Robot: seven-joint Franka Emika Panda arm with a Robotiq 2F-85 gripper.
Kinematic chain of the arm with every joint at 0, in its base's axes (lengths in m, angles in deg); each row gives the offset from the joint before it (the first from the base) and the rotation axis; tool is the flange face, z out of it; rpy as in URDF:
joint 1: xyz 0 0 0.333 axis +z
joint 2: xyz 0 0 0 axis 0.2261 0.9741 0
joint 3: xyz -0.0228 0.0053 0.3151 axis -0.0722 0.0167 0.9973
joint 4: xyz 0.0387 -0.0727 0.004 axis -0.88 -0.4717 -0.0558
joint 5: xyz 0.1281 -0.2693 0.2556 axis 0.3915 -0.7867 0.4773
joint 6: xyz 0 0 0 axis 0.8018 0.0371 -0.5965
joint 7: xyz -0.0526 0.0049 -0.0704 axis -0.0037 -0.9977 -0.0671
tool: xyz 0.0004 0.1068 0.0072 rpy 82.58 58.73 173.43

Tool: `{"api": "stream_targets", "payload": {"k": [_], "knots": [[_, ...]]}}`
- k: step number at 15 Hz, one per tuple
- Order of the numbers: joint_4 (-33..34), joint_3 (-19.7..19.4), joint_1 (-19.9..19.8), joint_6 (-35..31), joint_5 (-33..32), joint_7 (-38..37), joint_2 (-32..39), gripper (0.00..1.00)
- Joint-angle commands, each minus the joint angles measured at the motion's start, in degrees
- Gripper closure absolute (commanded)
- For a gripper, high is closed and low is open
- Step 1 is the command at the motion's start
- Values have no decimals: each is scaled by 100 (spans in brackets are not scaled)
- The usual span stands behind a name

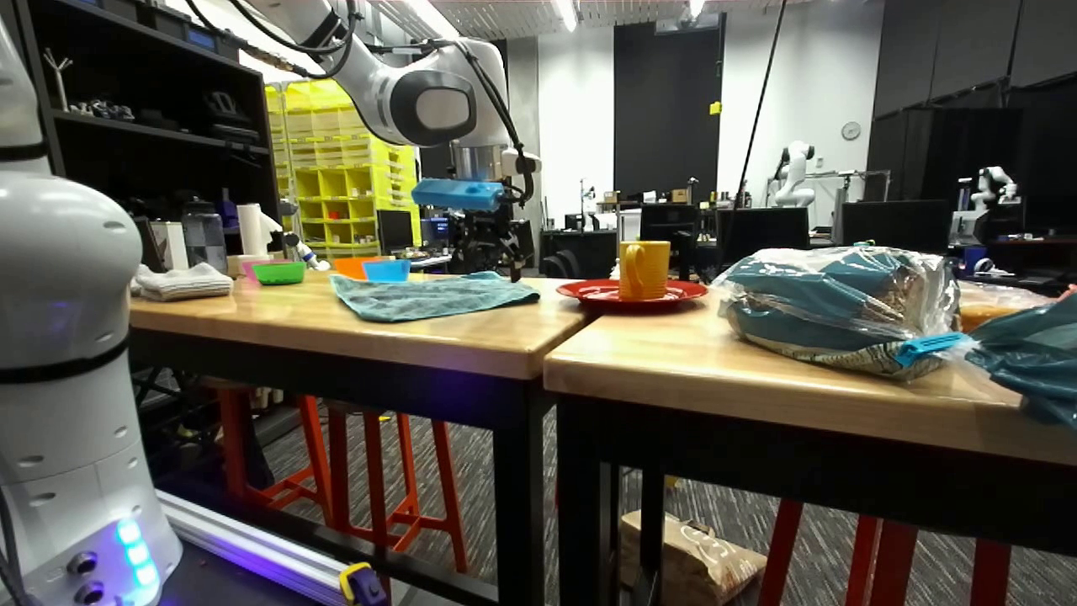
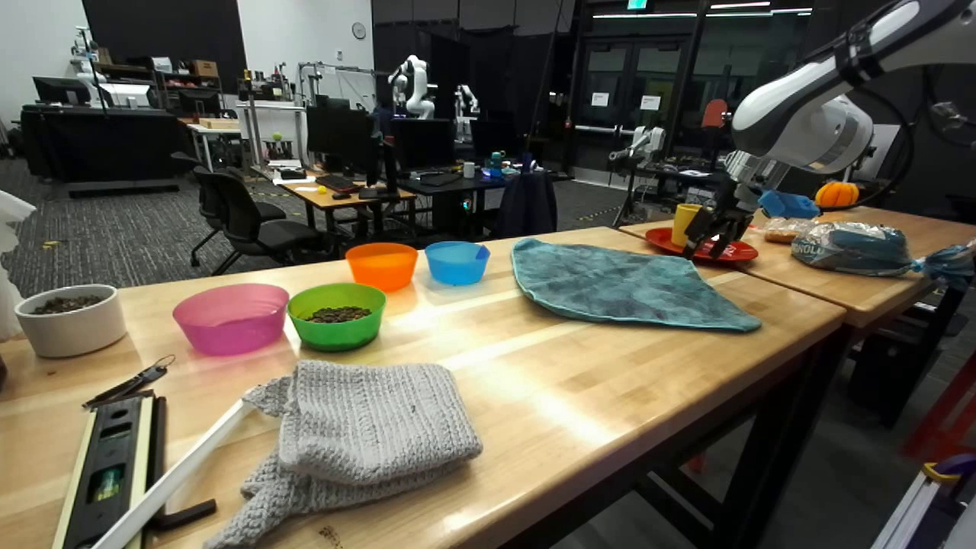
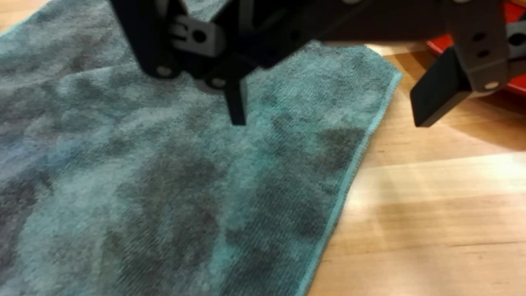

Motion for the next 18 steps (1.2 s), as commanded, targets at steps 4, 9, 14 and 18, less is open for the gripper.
{"api": "stream_targets", "payload": {"k": [4, 9, 14, 18], "knots": [[91, 134, -139, -35, 151, 5, 140, 0], [190, 99, -122, -130, 604, 81, 317, 0], [369, 155, -194, -368, 746, -12, 681, 0], [541, 207, -287, -408, 844, -28, 939, 0]]}}
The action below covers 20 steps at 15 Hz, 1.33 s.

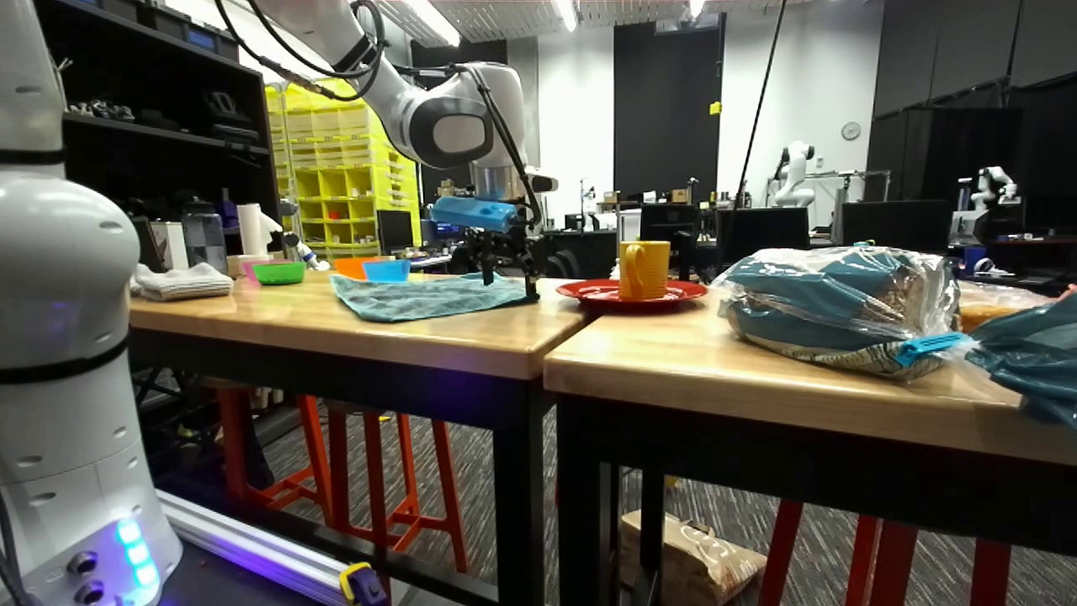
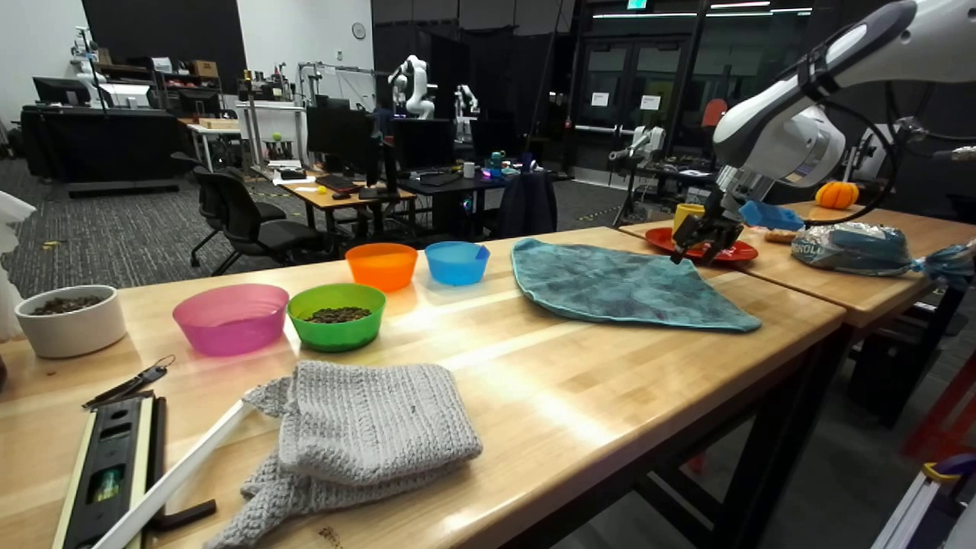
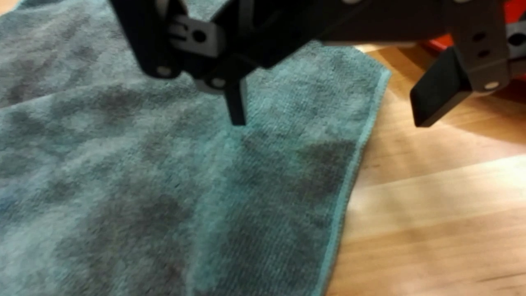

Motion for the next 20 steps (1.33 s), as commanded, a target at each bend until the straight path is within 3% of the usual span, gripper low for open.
{"api": "stream_targets", "payload": {"k": [1, 16, 17, 19, 20], "knots": [[235, 175, -194, -20, 260, 7, 260, 0], [647, 477, -534, 182, 1484, -14, 714, 1], [682, 492, -554, 201, 1561, -5, 726, 5], [723, 521, -586, 233, 1689, 8, 740, 28], [740, 529, -601, 239, 1729, 10, 743, 33]]}}
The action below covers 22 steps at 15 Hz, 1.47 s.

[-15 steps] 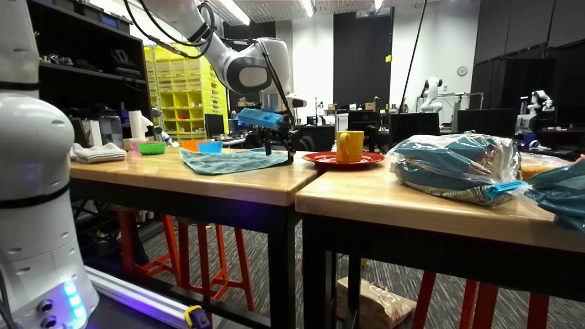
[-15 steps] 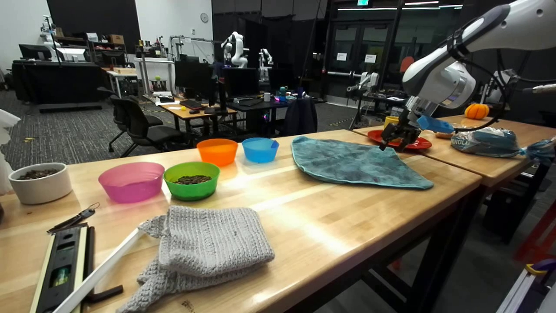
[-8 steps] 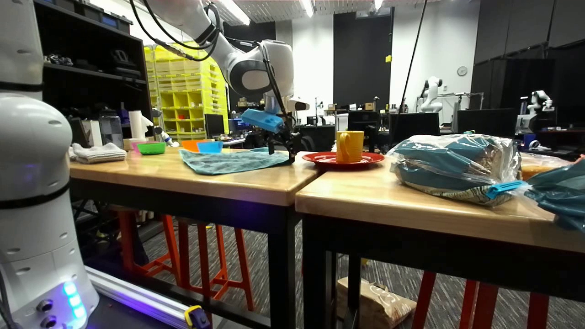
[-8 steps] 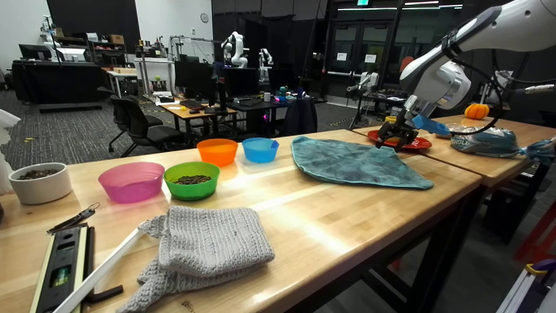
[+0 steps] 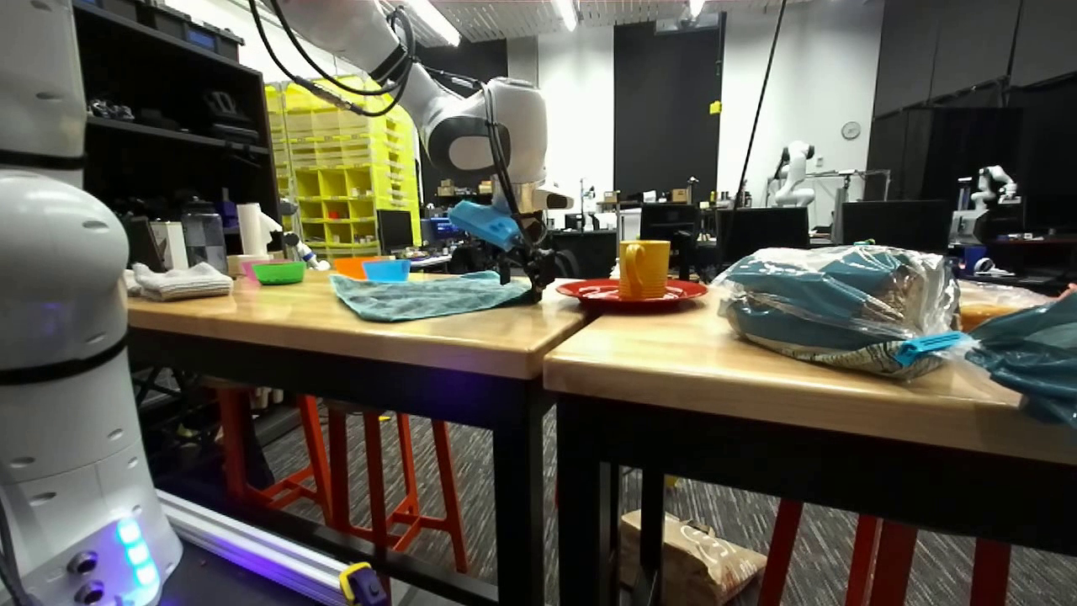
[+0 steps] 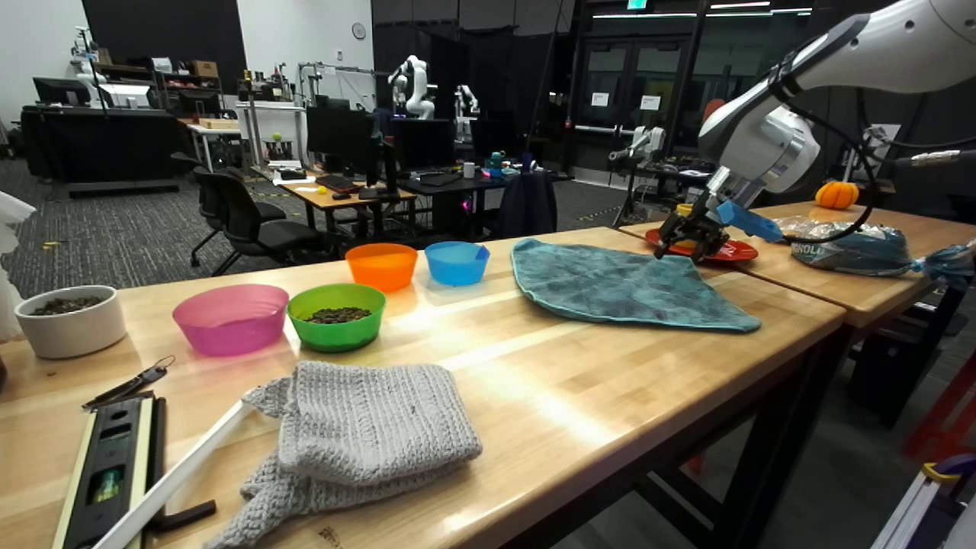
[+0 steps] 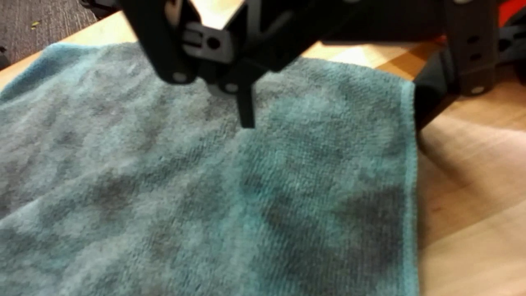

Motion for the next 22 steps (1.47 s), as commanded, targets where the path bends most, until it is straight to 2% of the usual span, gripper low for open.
{"api": "stream_targets", "payload": {"k": [1, 4, 9, 22], "knots": [[159, 136, -168, 194, 250, 15, 53, 40], [183, 151, -192, 235, 311, 21, 51, 67], [173, 178, -194, 285, 280, 68, 3, 100], [-248, 681, 219, -72, -598, 727, -782, 99]]}}
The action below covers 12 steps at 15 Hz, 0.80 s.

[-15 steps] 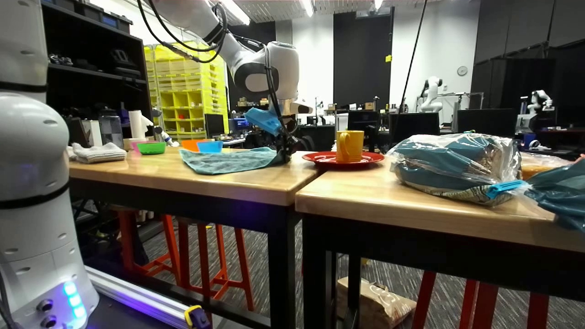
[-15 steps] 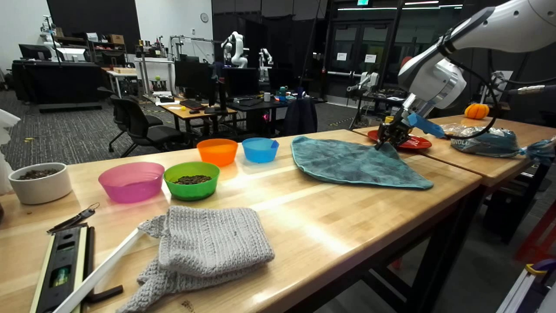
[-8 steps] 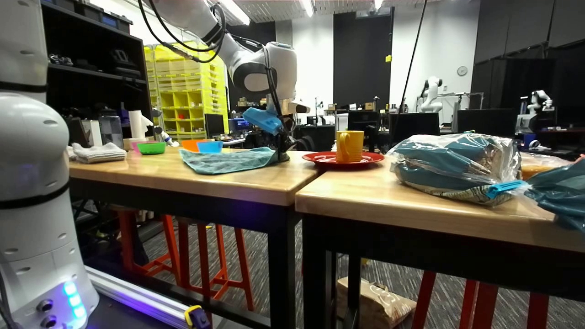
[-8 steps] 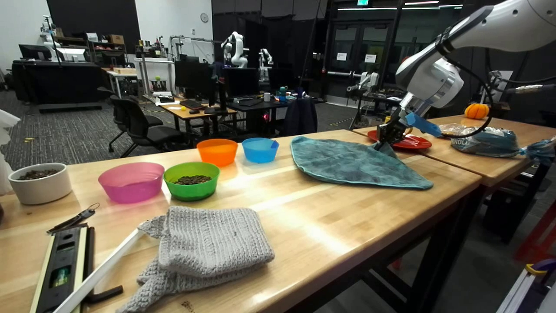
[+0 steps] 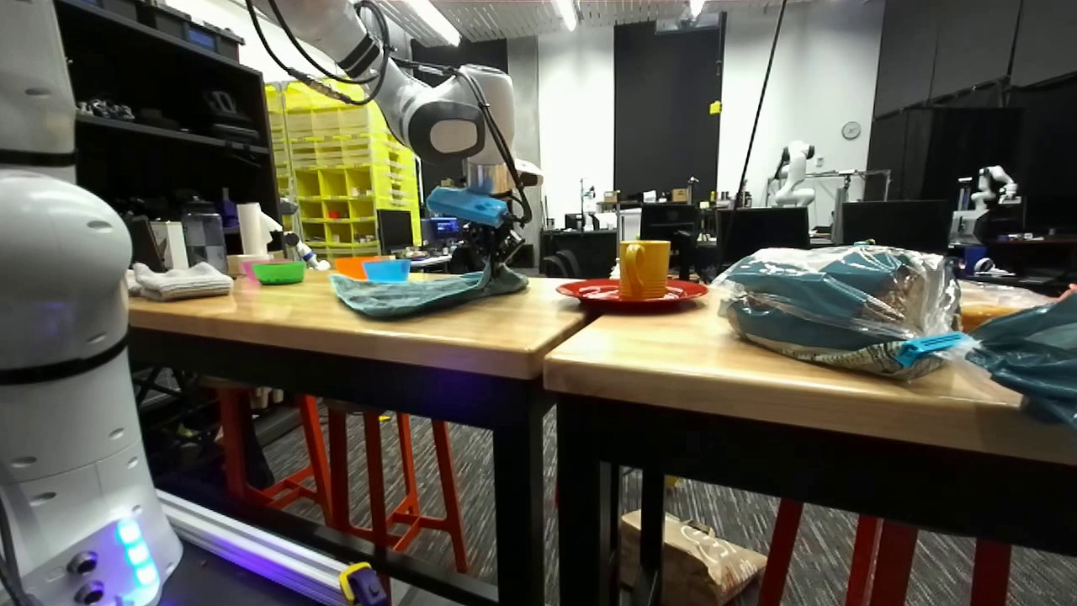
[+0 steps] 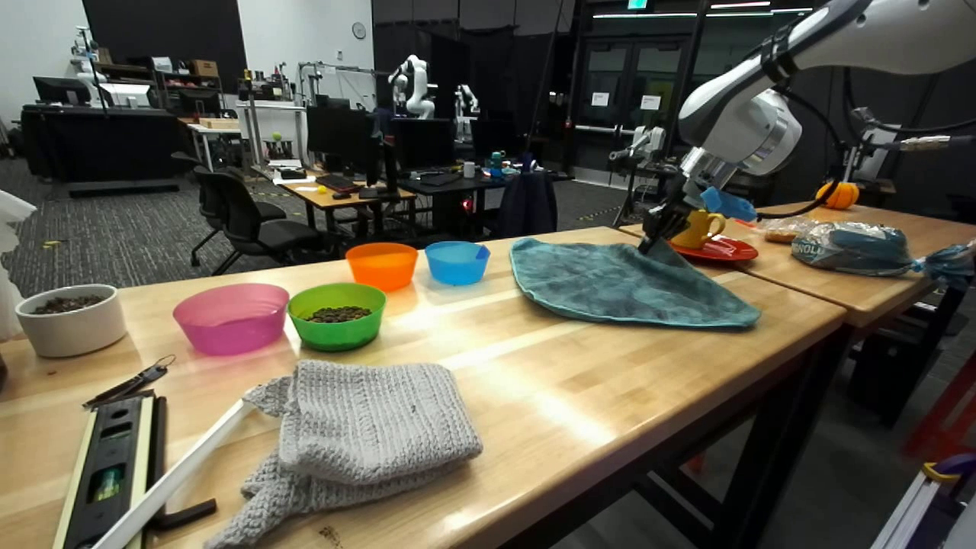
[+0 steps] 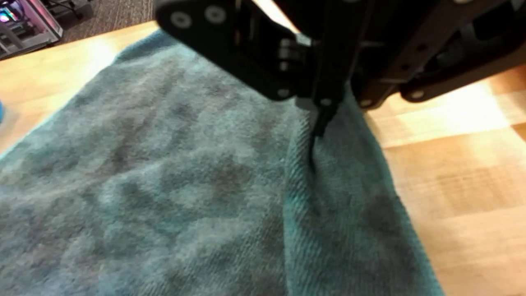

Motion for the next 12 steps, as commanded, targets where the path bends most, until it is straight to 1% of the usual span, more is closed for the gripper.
{"api": "stream_targets", "payload": {"k": [1, 12], "knots": [[-307, 72, 149, -142, -146, 272, -526, 99], [-929, 149, 951, 8, -20, 791, -1343, 99]]}}
